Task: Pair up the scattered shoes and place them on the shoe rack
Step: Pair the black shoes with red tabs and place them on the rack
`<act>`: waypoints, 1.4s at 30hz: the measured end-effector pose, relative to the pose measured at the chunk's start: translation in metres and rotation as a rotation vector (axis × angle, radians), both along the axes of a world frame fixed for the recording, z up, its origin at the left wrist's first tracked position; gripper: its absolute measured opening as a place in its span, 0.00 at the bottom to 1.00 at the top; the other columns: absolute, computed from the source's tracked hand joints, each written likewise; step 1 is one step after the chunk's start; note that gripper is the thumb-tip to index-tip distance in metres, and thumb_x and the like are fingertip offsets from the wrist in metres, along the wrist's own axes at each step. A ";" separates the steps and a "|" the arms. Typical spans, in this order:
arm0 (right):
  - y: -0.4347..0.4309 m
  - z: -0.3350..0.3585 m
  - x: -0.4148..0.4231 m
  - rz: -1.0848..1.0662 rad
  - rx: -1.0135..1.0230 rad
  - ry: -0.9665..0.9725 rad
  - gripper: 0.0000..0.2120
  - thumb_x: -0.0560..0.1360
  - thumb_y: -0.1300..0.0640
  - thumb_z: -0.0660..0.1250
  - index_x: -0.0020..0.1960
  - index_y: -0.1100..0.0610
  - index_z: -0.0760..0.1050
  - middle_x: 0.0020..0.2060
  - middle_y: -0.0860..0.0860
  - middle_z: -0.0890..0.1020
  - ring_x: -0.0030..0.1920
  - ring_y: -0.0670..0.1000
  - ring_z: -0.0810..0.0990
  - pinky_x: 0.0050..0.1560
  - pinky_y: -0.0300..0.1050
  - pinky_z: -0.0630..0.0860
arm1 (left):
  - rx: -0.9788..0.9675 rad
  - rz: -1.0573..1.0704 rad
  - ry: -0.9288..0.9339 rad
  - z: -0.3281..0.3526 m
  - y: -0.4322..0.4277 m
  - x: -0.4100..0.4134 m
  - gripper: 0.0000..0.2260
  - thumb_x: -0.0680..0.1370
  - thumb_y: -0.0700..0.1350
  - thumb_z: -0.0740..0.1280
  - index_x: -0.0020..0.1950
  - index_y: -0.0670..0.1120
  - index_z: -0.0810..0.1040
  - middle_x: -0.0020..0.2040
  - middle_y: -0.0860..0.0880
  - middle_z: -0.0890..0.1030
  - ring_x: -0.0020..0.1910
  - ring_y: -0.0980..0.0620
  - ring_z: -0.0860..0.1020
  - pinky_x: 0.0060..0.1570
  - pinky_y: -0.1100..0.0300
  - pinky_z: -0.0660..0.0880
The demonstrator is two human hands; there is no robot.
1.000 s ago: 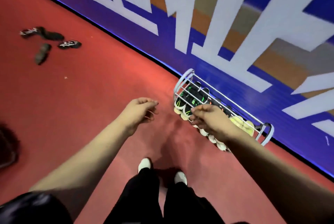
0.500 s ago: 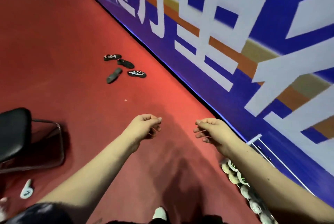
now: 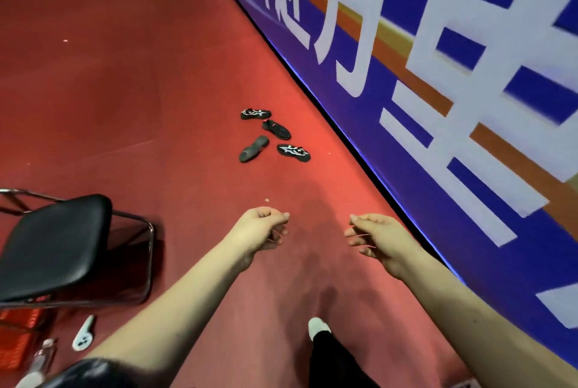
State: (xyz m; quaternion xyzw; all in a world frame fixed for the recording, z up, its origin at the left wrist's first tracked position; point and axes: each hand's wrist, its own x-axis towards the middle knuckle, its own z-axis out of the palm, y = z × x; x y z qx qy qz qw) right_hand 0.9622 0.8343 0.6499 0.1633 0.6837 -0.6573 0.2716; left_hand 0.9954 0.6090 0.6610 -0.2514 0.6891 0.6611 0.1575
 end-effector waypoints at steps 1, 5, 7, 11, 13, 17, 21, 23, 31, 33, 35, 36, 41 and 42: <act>-0.008 -0.001 -0.021 0.021 0.010 -0.009 0.07 0.77 0.55 0.66 0.41 0.55 0.74 0.36 0.52 0.81 0.29 0.46 0.77 0.31 0.38 0.67 | 0.004 0.021 -0.007 0.000 -0.007 -0.017 0.09 0.76 0.44 0.67 0.37 0.47 0.73 0.30 0.48 0.78 0.25 0.54 0.72 0.29 0.66 0.70; -0.044 -0.001 -0.110 0.126 0.007 -0.027 0.06 0.77 0.54 0.65 0.43 0.55 0.75 0.37 0.52 0.81 0.30 0.46 0.77 0.31 0.37 0.67 | 0.004 0.097 -0.021 0.005 -0.035 -0.089 0.12 0.77 0.43 0.66 0.34 0.47 0.71 0.29 0.48 0.77 0.25 0.54 0.72 0.25 0.68 0.68; -0.069 0.000 -0.160 0.180 0.027 -0.027 0.06 0.77 0.55 0.66 0.43 0.56 0.74 0.37 0.53 0.81 0.31 0.47 0.77 0.32 0.38 0.67 | -0.006 0.158 -0.021 0.005 -0.058 -0.127 0.10 0.76 0.43 0.67 0.35 0.46 0.73 0.30 0.48 0.77 0.24 0.54 0.72 0.25 0.68 0.67; -0.117 0.003 -0.237 0.233 0.028 -0.027 0.06 0.77 0.55 0.66 0.43 0.56 0.75 0.36 0.53 0.81 0.32 0.48 0.76 0.32 0.38 0.67 | 0.028 0.217 -0.030 0.004 -0.101 -0.185 0.11 0.76 0.43 0.67 0.34 0.46 0.75 0.31 0.47 0.78 0.24 0.54 0.73 0.29 0.65 0.67; -0.150 -0.007 -0.280 0.262 0.043 -0.048 0.06 0.77 0.55 0.65 0.42 0.56 0.74 0.36 0.52 0.81 0.32 0.47 0.76 0.32 0.38 0.67 | 0.043 0.231 -0.046 -0.005 -0.134 -0.221 0.11 0.76 0.43 0.67 0.34 0.46 0.75 0.31 0.47 0.78 0.24 0.54 0.73 0.29 0.65 0.67; -0.199 -0.021 -0.335 0.258 0.064 -0.073 0.07 0.77 0.55 0.65 0.42 0.55 0.74 0.35 0.51 0.81 0.30 0.46 0.77 0.31 0.38 0.67 | 0.034 0.242 -0.052 -0.016 -0.183 -0.276 0.08 0.76 0.44 0.68 0.37 0.46 0.74 0.31 0.47 0.79 0.25 0.54 0.73 0.28 0.65 0.68; -0.249 -0.035 -0.397 0.216 0.104 -0.130 0.06 0.77 0.54 0.66 0.42 0.55 0.73 0.35 0.51 0.81 0.30 0.47 0.77 0.30 0.38 0.67 | 0.039 0.205 -0.092 -0.032 -0.241 -0.348 0.08 0.76 0.43 0.67 0.38 0.46 0.73 0.31 0.48 0.78 0.25 0.54 0.73 0.28 0.65 0.68; -0.278 -0.034 -0.444 0.174 0.125 -0.124 0.07 0.77 0.54 0.66 0.42 0.55 0.73 0.35 0.52 0.80 0.30 0.48 0.76 0.30 0.38 0.66 | 0.032 0.145 -0.103 -0.034 -0.281 -0.402 0.08 0.76 0.44 0.67 0.38 0.46 0.74 0.31 0.47 0.78 0.25 0.53 0.73 0.28 0.65 0.68; -0.345 -0.039 -0.590 0.038 0.177 -0.170 0.05 0.77 0.55 0.65 0.43 0.54 0.75 0.36 0.52 0.81 0.30 0.48 0.78 0.33 0.39 0.67 | -0.010 -0.008 -0.138 -0.037 -0.379 -0.577 0.08 0.76 0.44 0.67 0.38 0.47 0.73 0.31 0.48 0.79 0.25 0.53 0.73 0.31 0.65 0.68; -0.356 -0.050 -0.617 0.021 0.199 -0.203 0.05 0.78 0.55 0.64 0.44 0.55 0.74 0.36 0.53 0.80 0.32 0.49 0.77 0.33 0.39 0.68 | -0.021 -0.047 -0.138 -0.041 -0.396 -0.616 0.08 0.77 0.44 0.66 0.37 0.47 0.73 0.30 0.49 0.78 0.24 0.54 0.73 0.30 0.65 0.68; -0.372 -0.069 -0.652 -0.018 0.205 -0.234 0.05 0.77 0.55 0.64 0.45 0.55 0.75 0.37 0.53 0.81 0.32 0.50 0.78 0.33 0.39 0.68 | -0.020 -0.074 -0.143 -0.050 -0.417 -0.666 0.09 0.77 0.43 0.66 0.37 0.47 0.73 0.30 0.48 0.78 0.24 0.54 0.72 0.27 0.67 0.69; -0.380 -0.081 -0.673 -0.035 0.204 -0.251 0.05 0.77 0.54 0.65 0.46 0.56 0.75 0.38 0.54 0.81 0.33 0.50 0.78 0.33 0.39 0.69 | -0.019 -0.084 -0.149 -0.057 -0.427 -0.692 0.09 0.77 0.42 0.66 0.36 0.46 0.73 0.30 0.48 0.78 0.23 0.54 0.72 0.26 0.68 0.69; -0.421 -0.129 -0.778 -0.102 0.200 -0.324 0.09 0.76 0.52 0.66 0.51 0.58 0.77 0.39 0.54 0.81 0.34 0.50 0.79 0.34 0.39 0.70 | -0.066 -0.124 -0.207 -0.081 -0.475 -0.813 0.06 0.77 0.42 0.66 0.40 0.46 0.74 0.32 0.47 0.78 0.25 0.53 0.73 0.29 0.65 0.67; -0.430 -0.138 -0.802 -0.113 0.191 -0.331 0.09 0.76 0.52 0.65 0.51 0.57 0.77 0.39 0.54 0.81 0.34 0.50 0.79 0.35 0.39 0.70 | -0.075 -0.132 -0.207 -0.086 -0.485 -0.838 0.05 0.77 0.42 0.65 0.41 0.46 0.74 0.32 0.47 0.77 0.25 0.53 0.72 0.29 0.65 0.67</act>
